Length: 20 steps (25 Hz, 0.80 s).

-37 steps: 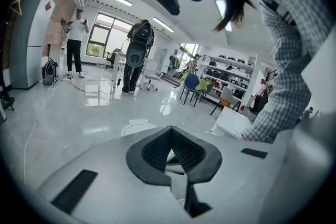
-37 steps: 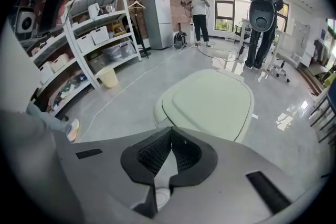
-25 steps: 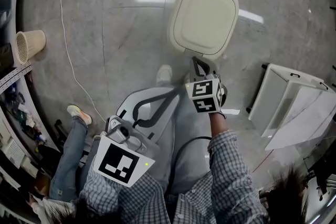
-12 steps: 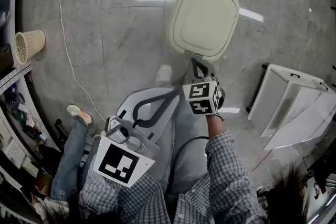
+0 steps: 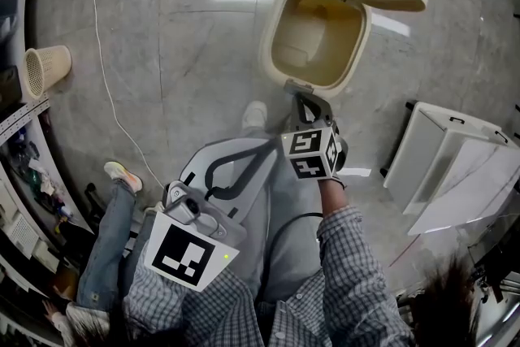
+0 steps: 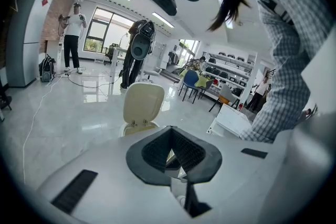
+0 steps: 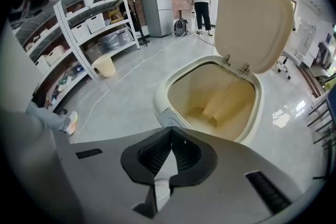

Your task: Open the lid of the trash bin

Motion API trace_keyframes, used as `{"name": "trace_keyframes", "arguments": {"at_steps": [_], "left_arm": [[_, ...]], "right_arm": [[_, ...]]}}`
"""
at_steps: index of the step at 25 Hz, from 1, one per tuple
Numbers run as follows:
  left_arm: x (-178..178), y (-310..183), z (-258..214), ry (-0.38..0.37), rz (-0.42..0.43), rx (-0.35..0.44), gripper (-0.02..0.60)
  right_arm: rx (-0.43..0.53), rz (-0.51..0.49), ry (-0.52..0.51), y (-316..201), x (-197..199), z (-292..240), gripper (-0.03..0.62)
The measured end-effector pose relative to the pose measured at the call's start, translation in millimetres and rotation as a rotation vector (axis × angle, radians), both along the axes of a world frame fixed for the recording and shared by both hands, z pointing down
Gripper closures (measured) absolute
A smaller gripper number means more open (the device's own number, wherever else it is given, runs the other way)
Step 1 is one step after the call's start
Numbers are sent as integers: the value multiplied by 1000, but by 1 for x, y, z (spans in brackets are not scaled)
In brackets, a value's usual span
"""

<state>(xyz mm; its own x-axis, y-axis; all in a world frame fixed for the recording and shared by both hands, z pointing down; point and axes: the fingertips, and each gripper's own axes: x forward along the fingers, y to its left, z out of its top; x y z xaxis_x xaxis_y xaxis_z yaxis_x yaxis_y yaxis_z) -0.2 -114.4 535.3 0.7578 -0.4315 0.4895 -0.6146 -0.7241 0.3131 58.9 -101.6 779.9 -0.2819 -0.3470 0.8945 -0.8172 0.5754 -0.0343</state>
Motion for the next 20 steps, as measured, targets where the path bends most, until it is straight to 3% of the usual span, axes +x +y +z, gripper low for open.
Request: {"name": "trace_keyframes", "arguments": {"at_steps": [8, 20], "left_arm": [[3, 0, 0, 0, -5, -2, 577], [10, -2, -15, 4, 2, 34, 577]], "right_arm": [[-4, 11, -15, -1, 0, 0, 576], [45, 111, -95, -8, 13, -21, 576]]}}
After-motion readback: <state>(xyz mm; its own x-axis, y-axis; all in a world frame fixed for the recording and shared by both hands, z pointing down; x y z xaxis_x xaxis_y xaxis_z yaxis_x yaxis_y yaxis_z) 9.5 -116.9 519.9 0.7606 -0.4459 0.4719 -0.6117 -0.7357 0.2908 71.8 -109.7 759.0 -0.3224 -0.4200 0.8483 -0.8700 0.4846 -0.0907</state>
